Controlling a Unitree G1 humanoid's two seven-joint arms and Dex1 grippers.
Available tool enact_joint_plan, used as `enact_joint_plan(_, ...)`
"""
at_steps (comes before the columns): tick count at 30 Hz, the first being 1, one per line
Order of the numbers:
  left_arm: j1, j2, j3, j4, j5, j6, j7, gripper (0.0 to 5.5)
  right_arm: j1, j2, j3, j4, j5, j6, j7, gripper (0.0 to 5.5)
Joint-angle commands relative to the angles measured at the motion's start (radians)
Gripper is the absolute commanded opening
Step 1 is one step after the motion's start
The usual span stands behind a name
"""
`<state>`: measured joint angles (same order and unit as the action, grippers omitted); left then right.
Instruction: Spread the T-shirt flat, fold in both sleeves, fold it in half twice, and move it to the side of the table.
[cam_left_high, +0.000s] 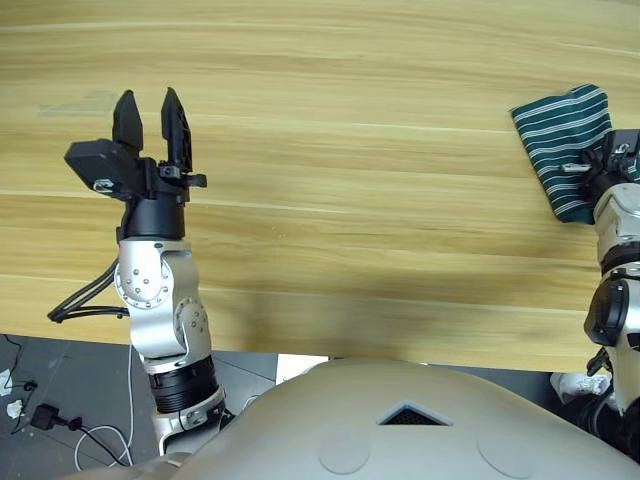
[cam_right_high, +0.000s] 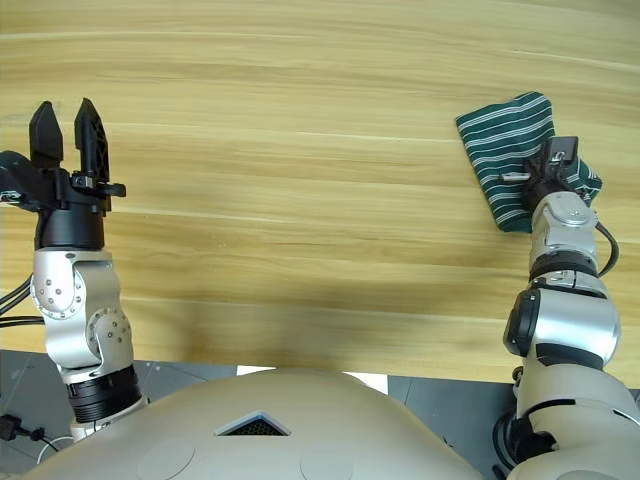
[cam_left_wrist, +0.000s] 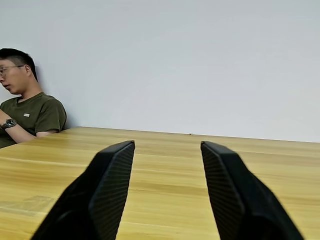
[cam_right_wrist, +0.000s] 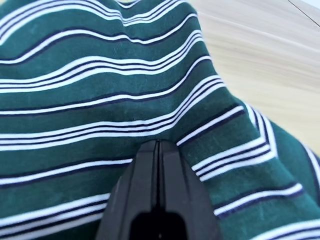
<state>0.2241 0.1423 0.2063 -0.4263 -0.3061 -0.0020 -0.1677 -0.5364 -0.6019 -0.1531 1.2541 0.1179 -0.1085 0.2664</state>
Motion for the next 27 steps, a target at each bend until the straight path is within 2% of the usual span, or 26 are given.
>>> enact_joint_plan(1,-0.022,-0.005,-0.011,0.036,0.026,-0.024,0.0,2.45,0.008,-0.004,-0.086,-0.025,0.062,0.039,-0.023,0.03)
enact_joint_plan(3,-0.036,-0.008,-0.02,0.041,0.046,-0.048,0.006,2.45,0.005,0.011,-0.135,-0.181,0.11,-0.004,-0.03,0.03)
enact_joint_plan(5,-0.052,-0.022,-0.03,0.04,0.059,-0.067,0.017,2.45,0.059,0.083,-0.15,-0.46,0.143,-0.007,-0.076,0.03)
enact_joint_plan(9,-0.092,-0.027,-0.051,0.041,0.067,-0.074,0.022,2.45,0.175,0.211,-0.103,-0.916,0.142,0.02,-0.151,0.03)
enact_joint_plan(12,-0.121,-0.03,-0.062,0.035,0.066,-0.079,0.023,2.45,0.222,0.277,-0.078,-1.099,0.116,-0.015,-0.179,0.03)
enact_joint_plan(15,-0.183,-0.058,-0.102,0.123,0.17,-0.144,0.07,2.45,0.253,0.412,0.001,-1.08,0.053,-0.244,-0.166,0.03)
enact_joint_plan(19,-0.269,-0.094,-0.155,0.302,0.263,-0.268,0.103,2.45,0.262,0.557,0.069,-0.884,0.021,-0.451,-0.149,0.03)
enact_joint_plan(25,-0.218,-0.043,-0.177,0.432,0.401,-0.444,0.121,2.45,0.285,0.559,0.108,-0.784,-0.075,-0.643,-0.132,0.03)
enact_joint_plan(27,-0.207,-0.05,-0.169,0.443,0.42,-0.482,0.149,2.45,0.288,0.558,0.124,-0.769,-0.079,-0.661,-0.113,0.28)
